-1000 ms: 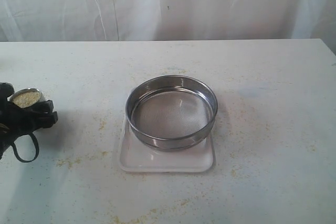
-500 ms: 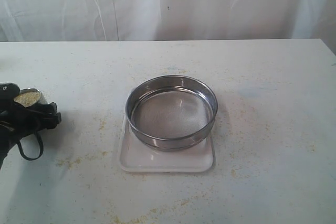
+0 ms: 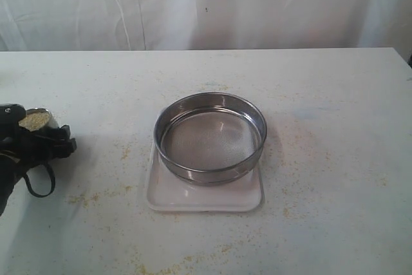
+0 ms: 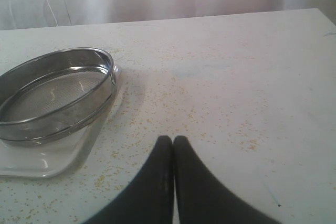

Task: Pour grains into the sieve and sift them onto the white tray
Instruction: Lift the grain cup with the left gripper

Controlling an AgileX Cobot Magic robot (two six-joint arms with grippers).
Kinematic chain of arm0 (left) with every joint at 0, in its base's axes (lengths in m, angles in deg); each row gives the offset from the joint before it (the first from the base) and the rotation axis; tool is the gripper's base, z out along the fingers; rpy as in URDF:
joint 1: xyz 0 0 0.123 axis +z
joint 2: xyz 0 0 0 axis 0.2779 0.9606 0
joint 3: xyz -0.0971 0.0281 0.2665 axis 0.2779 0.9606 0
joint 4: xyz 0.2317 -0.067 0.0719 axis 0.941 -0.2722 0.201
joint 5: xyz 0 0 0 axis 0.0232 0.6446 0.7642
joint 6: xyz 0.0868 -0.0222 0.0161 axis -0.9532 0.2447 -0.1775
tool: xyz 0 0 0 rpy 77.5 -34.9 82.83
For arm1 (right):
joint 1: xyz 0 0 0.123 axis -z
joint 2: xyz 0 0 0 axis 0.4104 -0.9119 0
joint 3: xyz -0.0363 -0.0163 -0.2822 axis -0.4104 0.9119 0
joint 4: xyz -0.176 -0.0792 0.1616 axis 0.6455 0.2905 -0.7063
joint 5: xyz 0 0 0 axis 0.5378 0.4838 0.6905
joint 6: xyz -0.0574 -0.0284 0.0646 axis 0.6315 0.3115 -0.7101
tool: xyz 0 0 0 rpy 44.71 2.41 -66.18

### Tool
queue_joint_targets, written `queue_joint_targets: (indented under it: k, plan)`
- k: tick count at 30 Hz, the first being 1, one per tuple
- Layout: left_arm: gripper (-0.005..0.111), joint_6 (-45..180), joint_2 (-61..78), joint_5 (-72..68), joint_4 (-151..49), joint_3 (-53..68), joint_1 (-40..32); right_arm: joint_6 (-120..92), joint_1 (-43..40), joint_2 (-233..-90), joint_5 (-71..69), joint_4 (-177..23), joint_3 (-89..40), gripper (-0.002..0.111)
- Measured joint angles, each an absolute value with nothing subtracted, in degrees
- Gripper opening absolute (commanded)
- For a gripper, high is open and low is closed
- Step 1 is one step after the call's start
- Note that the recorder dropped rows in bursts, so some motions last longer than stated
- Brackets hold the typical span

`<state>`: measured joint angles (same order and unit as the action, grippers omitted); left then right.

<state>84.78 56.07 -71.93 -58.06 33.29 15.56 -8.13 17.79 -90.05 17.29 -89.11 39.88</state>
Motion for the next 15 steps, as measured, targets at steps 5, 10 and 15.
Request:
queue_joint_targets:
  k: [5, 10, 15]
  plan:
    - [0.092, 84.8, 56.1, -71.9, -58.1, 32.2, 15.6, -8.1, 17.8, -90.1, 17.3, -89.1, 39.9, 0.000]
    - [0.092, 84.8, 56.1, -71.9, -58.1, 32.2, 15.6, -8.1, 17.8, -90.1, 17.3, -89.1, 39.9, 0.000]
    - [0.092, 84.8, 56.1, -71.9, -58.1, 32.2, 15.6, -8.1, 17.8, -90.1, 17.3, -89.1, 39.9, 0.000]
